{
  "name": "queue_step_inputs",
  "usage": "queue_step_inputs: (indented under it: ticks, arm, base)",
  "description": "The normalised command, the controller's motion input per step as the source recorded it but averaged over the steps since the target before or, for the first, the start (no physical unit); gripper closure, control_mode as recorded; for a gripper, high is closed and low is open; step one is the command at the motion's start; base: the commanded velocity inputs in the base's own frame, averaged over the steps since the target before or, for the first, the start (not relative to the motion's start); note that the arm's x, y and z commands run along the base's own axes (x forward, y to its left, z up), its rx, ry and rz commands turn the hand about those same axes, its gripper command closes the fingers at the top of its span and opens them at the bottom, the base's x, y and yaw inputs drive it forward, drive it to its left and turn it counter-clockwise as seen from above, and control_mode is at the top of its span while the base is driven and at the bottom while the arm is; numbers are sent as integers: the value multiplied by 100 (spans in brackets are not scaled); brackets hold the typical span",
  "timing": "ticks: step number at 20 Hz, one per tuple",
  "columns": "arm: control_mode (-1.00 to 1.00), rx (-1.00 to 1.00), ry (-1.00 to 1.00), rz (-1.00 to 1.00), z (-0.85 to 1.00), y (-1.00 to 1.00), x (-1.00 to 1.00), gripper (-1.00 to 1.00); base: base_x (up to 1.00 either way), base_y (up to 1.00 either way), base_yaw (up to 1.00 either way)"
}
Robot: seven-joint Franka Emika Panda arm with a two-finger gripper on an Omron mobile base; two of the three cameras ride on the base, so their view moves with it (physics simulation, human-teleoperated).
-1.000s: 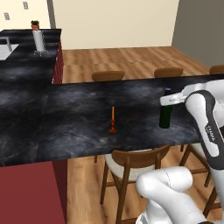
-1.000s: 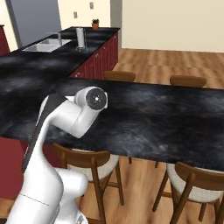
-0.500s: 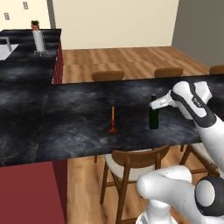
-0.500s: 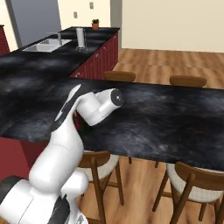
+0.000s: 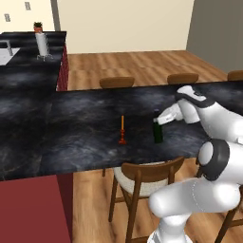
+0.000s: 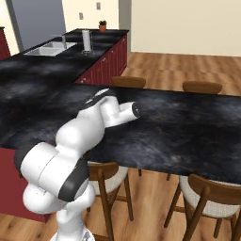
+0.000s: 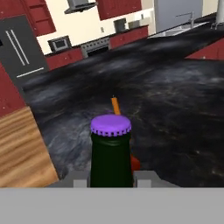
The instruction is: Get the candle and the beer from the cabinet and move them to the dining counter.
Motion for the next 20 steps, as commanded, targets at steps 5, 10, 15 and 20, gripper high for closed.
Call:
queue_step_inputs:
  ticks: [5, 10, 15, 20]
  arm:
    - [-100, 11, 3, 9, -51, 0, 56, 100]
    - [-100, 9, 0, 1, -18, 0, 52, 100]
    - [-100, 0, 0, 0, -11, 7, 52, 100]
    - [-100, 0, -1, 0, -18, 24, 36, 100]
  base:
    - [0, 0, 0]
    - [0, 0, 0]
    - [0, 0, 0]
    - [0, 0, 0]
